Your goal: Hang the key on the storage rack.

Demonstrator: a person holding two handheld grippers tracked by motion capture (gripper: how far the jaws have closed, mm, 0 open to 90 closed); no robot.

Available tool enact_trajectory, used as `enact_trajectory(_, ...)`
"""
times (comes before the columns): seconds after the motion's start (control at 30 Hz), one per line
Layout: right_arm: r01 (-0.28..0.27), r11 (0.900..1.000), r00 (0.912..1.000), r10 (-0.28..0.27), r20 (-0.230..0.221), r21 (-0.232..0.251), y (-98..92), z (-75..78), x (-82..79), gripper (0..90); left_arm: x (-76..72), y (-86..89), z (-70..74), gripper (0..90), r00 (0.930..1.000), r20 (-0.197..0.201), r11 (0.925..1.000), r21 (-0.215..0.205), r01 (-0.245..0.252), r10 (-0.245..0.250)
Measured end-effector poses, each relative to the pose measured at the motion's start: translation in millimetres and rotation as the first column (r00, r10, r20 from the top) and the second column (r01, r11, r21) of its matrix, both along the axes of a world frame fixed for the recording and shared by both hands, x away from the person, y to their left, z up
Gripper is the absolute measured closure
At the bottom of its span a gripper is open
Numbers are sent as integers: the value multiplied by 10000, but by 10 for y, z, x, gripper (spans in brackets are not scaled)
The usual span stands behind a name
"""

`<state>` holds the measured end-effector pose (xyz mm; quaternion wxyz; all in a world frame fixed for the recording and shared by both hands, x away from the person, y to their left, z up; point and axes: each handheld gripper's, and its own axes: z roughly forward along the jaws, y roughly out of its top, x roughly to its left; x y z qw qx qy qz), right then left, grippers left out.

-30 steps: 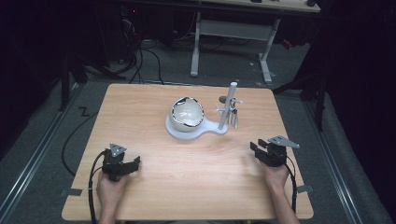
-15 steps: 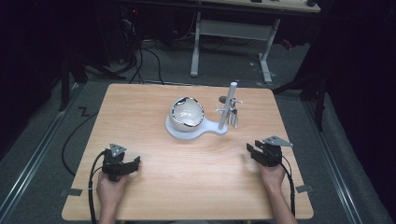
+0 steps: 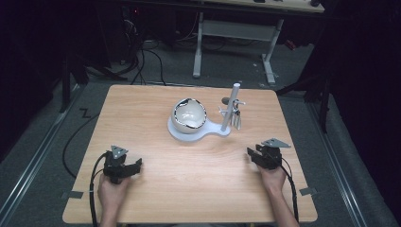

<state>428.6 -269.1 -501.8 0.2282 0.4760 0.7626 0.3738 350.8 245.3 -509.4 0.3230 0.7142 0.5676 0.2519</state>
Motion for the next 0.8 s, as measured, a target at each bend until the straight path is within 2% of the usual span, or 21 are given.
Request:
enact_trajectory(0.07,9,10000,10000,-9,-23,48,6,1,-2,540,0,0,0,232,10000,-4,10000,4,2,-2)
enact_trajectory(0.27,-5,9996,10000,4,-58,-265,39,-4,-5,529,0,0,0,232,10000,-1,10000,0,0,0)
enact_trajectory(0.43,-64,9968,9996,40,-296,-797,86,-18,15,484,0,0,0,232,10000,0,10000,1,0,0)
enact_trajectory(0.6,46,9992,9983,-68,-579,-388,38,-18,39,433,0,1,0,232,10000,-4,10000,-5,6,-6)
enact_trajectory(0.7,40,9984,9986,-70,-522,-572,55,-19,34,424,0,1,0,231,10000,-3,10000,-7,6,-6)
enact_trajectory(0.8,81,9985,9984,-111,-550,-549,53,-19,35,414,0,2,0,231,10000,-3,10000,-12,7,-7)
